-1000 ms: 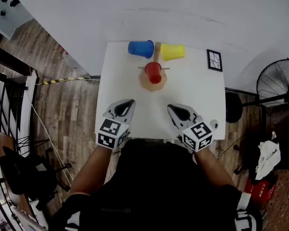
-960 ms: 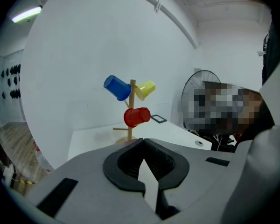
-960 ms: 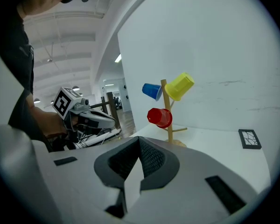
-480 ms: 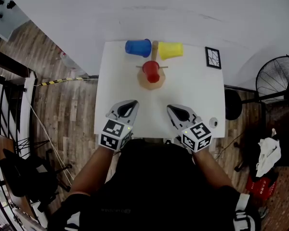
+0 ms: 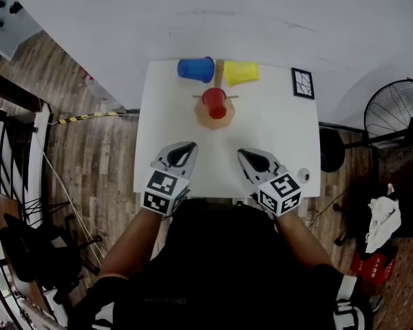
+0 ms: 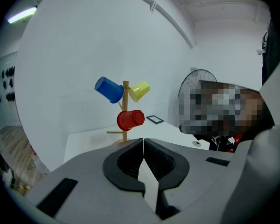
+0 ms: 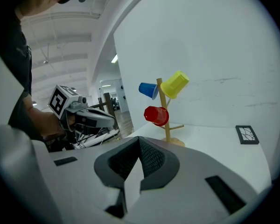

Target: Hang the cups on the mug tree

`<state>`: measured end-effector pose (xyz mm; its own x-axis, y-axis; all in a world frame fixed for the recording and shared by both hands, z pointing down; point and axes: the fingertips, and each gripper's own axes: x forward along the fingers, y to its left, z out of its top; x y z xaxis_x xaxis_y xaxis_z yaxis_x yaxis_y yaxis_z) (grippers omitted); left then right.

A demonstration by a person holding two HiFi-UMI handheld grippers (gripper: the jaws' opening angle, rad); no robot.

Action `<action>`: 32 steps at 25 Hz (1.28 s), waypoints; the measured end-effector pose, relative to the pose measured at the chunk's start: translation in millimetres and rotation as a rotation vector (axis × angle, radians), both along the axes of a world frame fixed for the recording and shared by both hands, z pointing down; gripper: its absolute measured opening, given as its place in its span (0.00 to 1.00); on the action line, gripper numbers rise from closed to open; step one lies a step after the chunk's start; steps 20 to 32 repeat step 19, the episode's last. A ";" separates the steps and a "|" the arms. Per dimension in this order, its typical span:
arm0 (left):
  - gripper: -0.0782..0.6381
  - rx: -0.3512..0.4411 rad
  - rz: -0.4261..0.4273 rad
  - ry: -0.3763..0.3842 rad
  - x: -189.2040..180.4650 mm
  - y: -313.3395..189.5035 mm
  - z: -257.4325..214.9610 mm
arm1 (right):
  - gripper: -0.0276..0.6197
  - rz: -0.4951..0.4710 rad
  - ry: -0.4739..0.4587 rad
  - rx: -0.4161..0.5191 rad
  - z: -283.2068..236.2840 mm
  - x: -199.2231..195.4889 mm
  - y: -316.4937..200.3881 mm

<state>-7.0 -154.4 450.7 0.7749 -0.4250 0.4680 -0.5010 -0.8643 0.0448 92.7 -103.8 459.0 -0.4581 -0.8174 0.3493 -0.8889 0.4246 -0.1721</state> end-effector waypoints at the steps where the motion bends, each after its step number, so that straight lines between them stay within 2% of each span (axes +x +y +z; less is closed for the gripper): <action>1: 0.13 0.003 0.000 -0.001 0.3 -0.4 0.0 | 0.05 0.000 -0.001 0.001 -0.5 0.6 -0.3; 11: 0.13 0.026 -0.010 0.011 2.3 -2.6 -8.9 | 0.05 0.011 -0.013 0.005 -3.2 5.4 -0.4; 32: 0.13 0.022 -0.007 0.004 1.7 -1.8 -6.1 | 0.05 0.011 -0.013 0.006 -2.5 5.2 -0.3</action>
